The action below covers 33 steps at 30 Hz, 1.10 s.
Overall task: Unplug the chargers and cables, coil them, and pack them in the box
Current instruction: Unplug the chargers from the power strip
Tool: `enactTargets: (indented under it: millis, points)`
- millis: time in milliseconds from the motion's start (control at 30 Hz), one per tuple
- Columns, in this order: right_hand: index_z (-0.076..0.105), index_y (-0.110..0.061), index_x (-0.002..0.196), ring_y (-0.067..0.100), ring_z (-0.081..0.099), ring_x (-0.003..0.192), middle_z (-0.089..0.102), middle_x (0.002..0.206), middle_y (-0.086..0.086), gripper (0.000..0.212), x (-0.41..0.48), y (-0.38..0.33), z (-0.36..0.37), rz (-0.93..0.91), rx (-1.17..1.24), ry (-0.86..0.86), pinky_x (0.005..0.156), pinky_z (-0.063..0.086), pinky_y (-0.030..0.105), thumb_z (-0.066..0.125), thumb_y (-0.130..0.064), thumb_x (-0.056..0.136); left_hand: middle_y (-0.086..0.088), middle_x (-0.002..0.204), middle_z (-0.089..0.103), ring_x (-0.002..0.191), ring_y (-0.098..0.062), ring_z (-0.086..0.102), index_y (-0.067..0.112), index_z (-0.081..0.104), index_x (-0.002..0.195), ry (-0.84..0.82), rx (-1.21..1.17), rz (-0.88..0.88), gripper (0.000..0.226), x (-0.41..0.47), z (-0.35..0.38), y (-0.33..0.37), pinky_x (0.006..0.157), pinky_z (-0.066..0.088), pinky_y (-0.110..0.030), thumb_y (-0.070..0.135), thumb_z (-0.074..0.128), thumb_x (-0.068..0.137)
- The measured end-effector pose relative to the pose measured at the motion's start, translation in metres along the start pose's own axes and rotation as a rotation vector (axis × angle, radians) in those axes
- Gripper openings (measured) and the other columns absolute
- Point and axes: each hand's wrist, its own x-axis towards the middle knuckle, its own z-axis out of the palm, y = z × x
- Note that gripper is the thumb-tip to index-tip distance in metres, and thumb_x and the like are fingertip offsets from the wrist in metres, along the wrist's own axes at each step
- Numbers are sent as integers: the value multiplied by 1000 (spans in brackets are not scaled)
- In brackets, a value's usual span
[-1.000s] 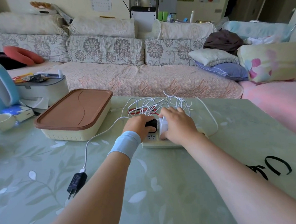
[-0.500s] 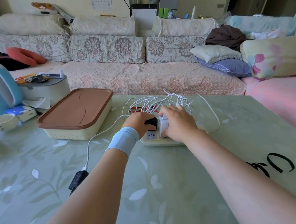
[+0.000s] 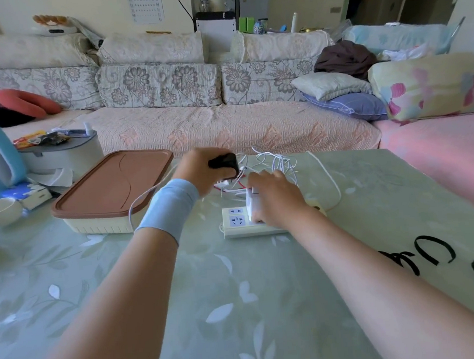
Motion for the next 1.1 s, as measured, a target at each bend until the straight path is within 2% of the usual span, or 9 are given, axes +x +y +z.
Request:
enactTargets:
  millis: [167,333,433,500,600,700,833,967,1100]
  points:
    - [48,-25,117,29,43,118,51,121,1,43,1,-8,-5,5,-118,-36,94,39,46,63,-31,77,1,95,64,87,-19,59,24,71,105,-73,32,-16,24,-21,2,-9,75,41,-23,20,73,81]
    - [44,-26,136,26,28,138,44,141,5,62,-4,-27,-25,-25,-270,2,108,21,52,58,-45,78,-4,98,67,90,-28,62,20,67,102,-143,40,-81,29,-43,-2,-7,77,51,-34,20,76,75]
    - [31,-33,146,24,51,123,54,136,1,72,-22,-46,-37,-66,167,-97,101,39,39,60,-25,80,-1,95,68,81,-22,60,24,45,98,-144,-58,-167,51,-61,-3,-10,73,49,-32,23,85,66]
    - [34,-37,145,20,60,98,62,122,-1,74,-37,-57,-36,-78,473,-208,85,48,30,58,-11,80,2,85,64,72,-19,55,21,47,90,-123,-32,-167,45,-70,-7,-9,66,44,-29,25,85,66]
    - [51,-31,133,19,67,81,69,106,-1,61,-50,-68,-28,-42,671,-229,72,56,33,66,-10,77,9,79,55,68,-14,52,21,56,80,-107,31,-148,34,-88,-17,-7,58,40,-22,27,85,66]
    - [56,-14,120,16,70,60,70,89,-4,39,-59,-81,-27,60,855,-263,47,46,18,71,-7,85,5,100,55,82,-11,58,24,60,72,-53,10,-81,24,-104,-22,-15,68,43,-12,20,84,69]
    - [51,-14,104,23,71,63,71,95,8,31,-68,-95,-15,256,949,-271,41,41,17,73,-16,83,2,109,56,99,-14,54,27,66,83,6,112,-108,9,-126,-34,-33,93,42,-27,20,71,82]
    - [55,-12,79,24,64,62,68,78,9,23,-77,-113,-3,374,989,-343,58,51,28,76,-19,74,4,132,51,123,-19,43,33,66,105,-183,473,-248,16,-145,-42,-60,104,37,-35,31,62,90]
    - [49,-23,108,24,57,67,59,107,13,37,-90,-126,12,407,975,-510,41,41,24,69,-7,82,6,139,45,126,-20,42,38,61,119,-362,550,-415,32,-166,-43,-84,104,39,-34,25,55,90]
